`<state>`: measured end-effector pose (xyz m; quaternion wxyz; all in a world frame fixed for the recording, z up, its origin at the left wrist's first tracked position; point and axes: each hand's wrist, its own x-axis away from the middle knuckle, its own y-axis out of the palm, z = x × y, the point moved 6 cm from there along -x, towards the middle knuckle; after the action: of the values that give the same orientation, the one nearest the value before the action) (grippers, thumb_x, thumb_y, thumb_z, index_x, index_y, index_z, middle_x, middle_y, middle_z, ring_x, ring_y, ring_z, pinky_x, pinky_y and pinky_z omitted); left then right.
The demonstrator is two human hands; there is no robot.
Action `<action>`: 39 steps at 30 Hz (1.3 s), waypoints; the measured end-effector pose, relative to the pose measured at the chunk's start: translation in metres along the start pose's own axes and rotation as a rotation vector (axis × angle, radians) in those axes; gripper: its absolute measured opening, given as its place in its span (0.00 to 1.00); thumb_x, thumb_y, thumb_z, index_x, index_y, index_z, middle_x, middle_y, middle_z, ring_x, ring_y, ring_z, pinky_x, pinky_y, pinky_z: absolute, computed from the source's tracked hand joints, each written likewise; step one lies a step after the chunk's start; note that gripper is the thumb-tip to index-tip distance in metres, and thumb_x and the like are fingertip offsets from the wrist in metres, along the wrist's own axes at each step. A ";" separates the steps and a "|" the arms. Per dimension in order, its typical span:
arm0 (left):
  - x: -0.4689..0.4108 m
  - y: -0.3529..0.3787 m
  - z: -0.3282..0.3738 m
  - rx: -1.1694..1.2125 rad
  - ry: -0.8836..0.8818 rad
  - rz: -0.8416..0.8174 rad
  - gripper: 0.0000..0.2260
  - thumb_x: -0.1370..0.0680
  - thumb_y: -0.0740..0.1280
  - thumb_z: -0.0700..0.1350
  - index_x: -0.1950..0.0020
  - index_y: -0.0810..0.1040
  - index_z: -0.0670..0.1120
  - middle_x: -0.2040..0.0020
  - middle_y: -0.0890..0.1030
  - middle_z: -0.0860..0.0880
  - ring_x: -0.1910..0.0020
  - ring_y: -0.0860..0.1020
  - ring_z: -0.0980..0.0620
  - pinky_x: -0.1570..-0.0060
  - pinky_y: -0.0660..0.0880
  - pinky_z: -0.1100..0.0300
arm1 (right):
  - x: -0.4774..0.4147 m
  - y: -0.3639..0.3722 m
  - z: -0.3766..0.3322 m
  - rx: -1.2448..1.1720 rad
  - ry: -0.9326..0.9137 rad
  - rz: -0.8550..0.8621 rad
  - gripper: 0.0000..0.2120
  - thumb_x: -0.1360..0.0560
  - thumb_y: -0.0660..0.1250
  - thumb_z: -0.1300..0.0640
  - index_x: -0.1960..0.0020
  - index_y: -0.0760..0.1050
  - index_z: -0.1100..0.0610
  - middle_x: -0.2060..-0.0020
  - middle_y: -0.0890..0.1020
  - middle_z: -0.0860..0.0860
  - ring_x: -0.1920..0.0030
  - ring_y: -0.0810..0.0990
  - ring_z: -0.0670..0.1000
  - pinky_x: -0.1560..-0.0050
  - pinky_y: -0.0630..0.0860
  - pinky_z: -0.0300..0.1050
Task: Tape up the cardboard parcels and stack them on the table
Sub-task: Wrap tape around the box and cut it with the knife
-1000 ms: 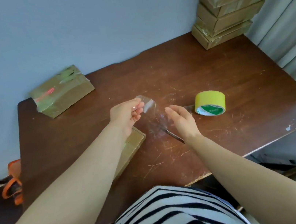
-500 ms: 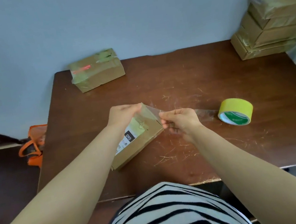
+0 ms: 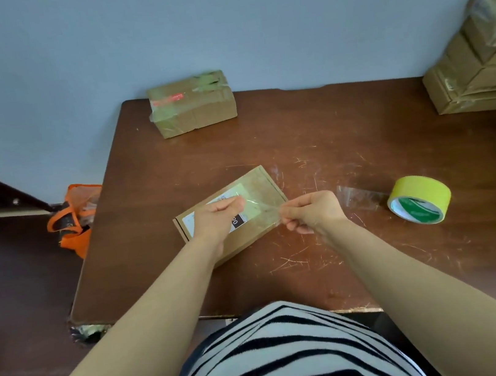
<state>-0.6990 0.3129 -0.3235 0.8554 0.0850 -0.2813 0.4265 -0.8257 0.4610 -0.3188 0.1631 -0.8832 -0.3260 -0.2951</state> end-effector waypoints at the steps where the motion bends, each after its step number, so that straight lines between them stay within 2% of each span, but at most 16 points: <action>1: -0.002 -0.001 0.001 -0.016 0.028 0.000 0.12 0.25 0.72 0.42 0.44 0.82 0.41 0.50 0.81 0.51 0.53 0.78 0.61 0.54 0.72 0.70 | 0.002 0.002 0.004 0.004 0.009 0.003 0.04 0.31 0.75 0.63 0.61 0.81 0.61 0.72 0.83 0.53 0.76 0.78 0.45 0.76 0.73 0.34; 3: -0.008 -0.002 0.005 -0.068 0.083 0.006 0.11 0.25 0.72 0.41 0.44 0.82 0.40 0.50 0.81 0.51 0.58 0.76 0.63 0.63 0.71 0.77 | 0.003 0.006 0.010 0.001 0.027 0.034 0.03 0.30 0.75 0.63 0.59 0.81 0.61 0.73 0.83 0.51 0.76 0.77 0.44 0.76 0.72 0.34; 5: -0.015 -0.001 0.010 -0.125 0.112 -0.003 0.11 0.25 0.72 0.41 0.44 0.82 0.42 0.49 0.82 0.51 0.59 0.74 0.56 0.66 0.71 0.74 | 0.002 0.009 0.016 -0.029 0.052 0.068 0.04 0.30 0.74 0.61 0.58 0.81 0.61 0.74 0.82 0.50 0.77 0.75 0.44 0.77 0.69 0.35; 7: -0.020 0.003 0.015 -0.197 0.149 -0.031 0.10 0.25 0.71 0.40 0.44 0.83 0.42 0.45 0.82 0.49 0.57 0.73 0.51 0.65 0.71 0.67 | 0.001 0.010 0.020 -0.072 0.084 0.101 0.07 0.31 0.76 0.57 0.61 0.80 0.59 0.74 0.79 0.48 0.75 0.73 0.45 0.78 0.67 0.36; 9: -0.024 0.007 0.018 -0.259 0.190 -0.049 0.08 0.25 0.71 0.39 0.46 0.83 0.43 0.43 0.82 0.49 0.56 0.73 0.51 0.66 0.72 0.70 | 0.001 0.010 0.025 -0.102 0.098 0.151 0.09 0.33 0.77 0.53 0.63 0.80 0.57 0.73 0.78 0.48 0.73 0.72 0.45 0.78 0.68 0.36; 11: -0.028 0.011 0.019 -0.315 0.217 -0.059 0.07 0.25 0.71 0.40 0.48 0.84 0.44 0.46 0.83 0.50 0.57 0.73 0.51 0.64 0.72 0.68 | 0.001 0.011 0.030 -0.165 0.110 0.169 0.09 0.32 0.77 0.54 0.62 0.80 0.58 0.70 0.81 0.50 0.72 0.77 0.46 0.77 0.71 0.36; 14: -0.031 0.016 0.022 -0.431 0.248 -0.066 0.06 0.25 0.71 0.43 0.50 0.85 0.47 0.60 0.81 0.61 0.60 0.73 0.52 0.62 0.71 0.63 | 0.001 0.014 0.036 -0.294 0.146 0.156 0.06 0.29 0.74 0.59 0.57 0.80 0.62 0.70 0.84 0.53 0.71 0.83 0.48 0.76 0.72 0.36; 18: -0.030 0.025 0.029 -0.664 0.332 -0.098 0.05 0.24 0.69 0.45 0.53 0.85 0.49 0.58 0.79 0.56 0.64 0.75 0.55 0.54 0.76 0.54 | 0.000 0.017 0.043 -0.298 0.179 0.174 0.06 0.29 0.74 0.61 0.60 0.80 0.63 0.71 0.84 0.54 0.73 0.82 0.47 0.76 0.73 0.35; 20: -0.030 0.028 0.029 -0.764 0.368 -0.103 0.10 0.23 0.68 0.45 0.62 0.71 0.53 0.63 0.76 0.50 0.65 0.73 0.51 0.53 0.76 0.50 | -0.001 0.018 0.045 -0.288 0.205 0.186 0.07 0.30 0.75 0.61 0.62 0.80 0.63 0.72 0.83 0.54 0.74 0.81 0.47 0.77 0.73 0.35; 21: -0.032 0.029 0.028 -0.787 0.382 -0.095 0.13 0.23 0.68 0.45 0.61 0.70 0.38 0.63 0.78 0.47 0.63 0.75 0.49 0.52 0.77 0.49 | -0.002 0.018 0.046 -0.281 0.218 0.192 0.07 0.30 0.75 0.61 0.63 0.79 0.63 0.73 0.83 0.54 0.75 0.81 0.47 0.78 0.72 0.35; 22: -0.032 0.030 0.028 -0.801 0.398 -0.096 0.11 0.23 0.68 0.45 0.55 0.80 0.37 0.61 0.80 0.44 0.60 0.77 0.47 0.51 0.76 0.49 | -0.003 0.018 0.047 -0.273 0.230 0.197 0.08 0.31 0.76 0.60 0.64 0.79 0.62 0.73 0.83 0.53 0.75 0.81 0.47 0.78 0.71 0.35; 23: -0.031 0.030 0.030 -0.811 0.427 -0.096 0.08 0.23 0.68 0.45 0.51 0.84 0.43 0.58 0.82 0.42 0.57 0.79 0.45 0.51 0.76 0.49 | -0.003 0.018 0.048 -0.265 0.241 0.201 0.08 0.31 0.76 0.59 0.64 0.79 0.61 0.73 0.83 0.53 0.75 0.81 0.47 0.79 0.70 0.34; 27: -0.029 0.031 0.032 -0.883 0.518 -0.088 0.08 0.23 0.67 0.43 0.53 0.84 0.42 0.58 0.82 0.39 0.61 0.71 0.47 0.53 0.74 0.52 | -0.005 0.022 0.051 -0.218 0.253 0.212 0.09 0.32 0.77 0.56 0.63 0.80 0.60 0.72 0.84 0.51 0.74 0.81 0.46 0.79 0.69 0.34; 32: -0.027 0.029 0.030 -0.819 0.509 -0.079 0.07 0.23 0.67 0.42 0.53 0.86 0.45 0.60 0.82 0.42 0.55 0.77 0.42 0.54 0.74 0.51 | -0.009 0.021 0.053 -0.144 0.235 0.234 0.10 0.32 0.77 0.53 0.64 0.80 0.58 0.73 0.83 0.49 0.76 0.80 0.44 0.81 0.66 0.32; 35: -0.027 0.029 0.030 -0.768 0.497 -0.090 0.07 0.23 0.68 0.42 0.49 0.85 0.45 0.57 0.83 0.43 0.55 0.78 0.43 0.50 0.74 0.53 | -0.012 0.019 0.053 -0.050 0.187 0.207 0.11 0.31 0.76 0.51 0.64 0.80 0.57 0.74 0.83 0.48 0.78 0.78 0.44 0.81 0.66 0.31; 39: -0.028 0.028 0.028 -0.751 0.504 -0.089 0.08 0.22 0.68 0.43 0.47 0.84 0.44 0.58 0.83 0.42 0.58 0.78 0.41 0.52 0.73 0.55 | -0.012 0.011 0.049 0.238 0.150 0.155 0.20 0.33 0.74 0.40 0.69 0.78 0.57 0.75 0.82 0.50 0.77 0.79 0.46 0.71 0.73 0.37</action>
<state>-0.7453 0.3007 -0.3182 0.8864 -0.3255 -0.1955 0.2649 -0.8058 0.4708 -0.3651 0.3126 -0.8557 -0.2766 -0.3059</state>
